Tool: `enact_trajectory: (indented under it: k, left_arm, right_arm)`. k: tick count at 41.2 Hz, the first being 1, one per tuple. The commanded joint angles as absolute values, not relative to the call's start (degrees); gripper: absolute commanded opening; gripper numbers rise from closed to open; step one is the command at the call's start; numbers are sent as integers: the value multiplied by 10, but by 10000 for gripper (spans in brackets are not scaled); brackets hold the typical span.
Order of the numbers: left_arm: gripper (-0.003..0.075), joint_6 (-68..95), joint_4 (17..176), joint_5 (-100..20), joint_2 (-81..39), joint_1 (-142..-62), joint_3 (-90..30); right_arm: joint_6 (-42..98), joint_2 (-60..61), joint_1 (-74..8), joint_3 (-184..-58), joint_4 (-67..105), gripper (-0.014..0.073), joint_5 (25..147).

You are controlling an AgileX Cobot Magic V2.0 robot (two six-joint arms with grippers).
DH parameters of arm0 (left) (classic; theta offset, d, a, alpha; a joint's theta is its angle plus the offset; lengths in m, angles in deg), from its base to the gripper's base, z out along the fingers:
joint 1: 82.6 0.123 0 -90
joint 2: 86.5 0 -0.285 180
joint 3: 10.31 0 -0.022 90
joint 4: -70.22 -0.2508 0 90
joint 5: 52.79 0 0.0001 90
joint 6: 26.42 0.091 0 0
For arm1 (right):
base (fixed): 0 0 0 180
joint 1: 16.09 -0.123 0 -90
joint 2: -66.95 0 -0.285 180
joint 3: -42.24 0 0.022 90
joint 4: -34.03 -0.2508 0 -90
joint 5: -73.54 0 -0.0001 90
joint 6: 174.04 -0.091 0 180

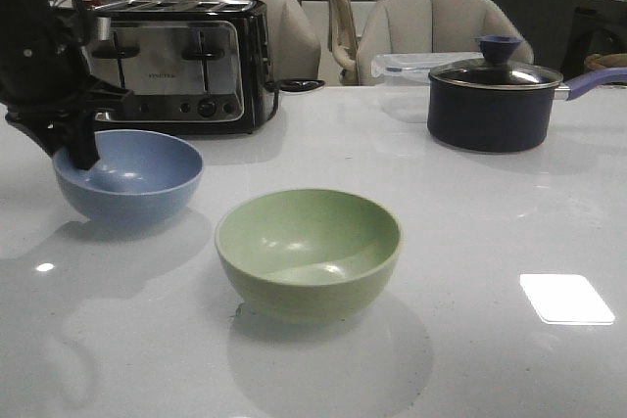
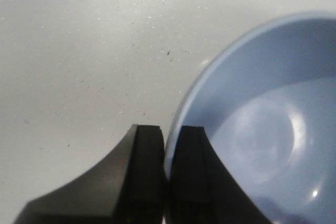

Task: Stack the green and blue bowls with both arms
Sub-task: 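Lower the left gripper onto the rim of the light blue bowl, then lift the blue bowl with the left gripper and lower it into the green bowl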

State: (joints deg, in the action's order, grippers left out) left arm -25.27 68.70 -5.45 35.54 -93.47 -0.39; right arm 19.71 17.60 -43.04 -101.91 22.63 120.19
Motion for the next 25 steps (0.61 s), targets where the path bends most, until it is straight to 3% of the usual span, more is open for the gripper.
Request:
enact_trajectory:
  k: [1, 12, 25]
  left_arm:
    - [99, -249, 691, -39, 289, -936, 15]
    - [98, -144, 819, -2, 193, -974, 15]
    - [98, -63, 914, -13, 164, -1085, -16]
  right_arm:
    - [202, 178, -430, -1034, 223, 424, 1169]
    - [202, 178, -430, -1034, 223, 424, 1169]
    - [202, 178, -430, -1034, 223, 424, 1169]
